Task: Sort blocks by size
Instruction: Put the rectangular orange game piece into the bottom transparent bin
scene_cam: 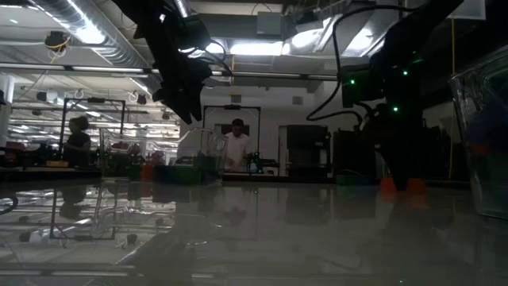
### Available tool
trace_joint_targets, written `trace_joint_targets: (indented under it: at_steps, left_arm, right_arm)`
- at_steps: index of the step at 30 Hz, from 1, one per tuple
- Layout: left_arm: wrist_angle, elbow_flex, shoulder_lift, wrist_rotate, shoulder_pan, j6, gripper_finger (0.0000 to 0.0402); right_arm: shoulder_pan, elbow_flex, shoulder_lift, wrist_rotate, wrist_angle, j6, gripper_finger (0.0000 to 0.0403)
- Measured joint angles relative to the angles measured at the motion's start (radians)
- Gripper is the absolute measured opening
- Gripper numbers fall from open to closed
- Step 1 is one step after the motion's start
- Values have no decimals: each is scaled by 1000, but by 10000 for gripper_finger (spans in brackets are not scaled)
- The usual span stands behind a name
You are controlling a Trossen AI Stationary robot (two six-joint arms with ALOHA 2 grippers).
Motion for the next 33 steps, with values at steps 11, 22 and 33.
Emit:
trace_joint_targets:
  at_steps: [11,22,33]
  left_arm:
    - [-36,0,-86,12,-9,42,182]
    - [40,-209,-440,13,-229,-59,182]
    - [423,-565,-648,14,-510,-291,182]
  right_arm:
    - [6,-47,-6,-55,66,-4,137]
    - [28,87,-39,-316,60,-176,149]
    - [284,312,-125,-466,-18,-193,148]
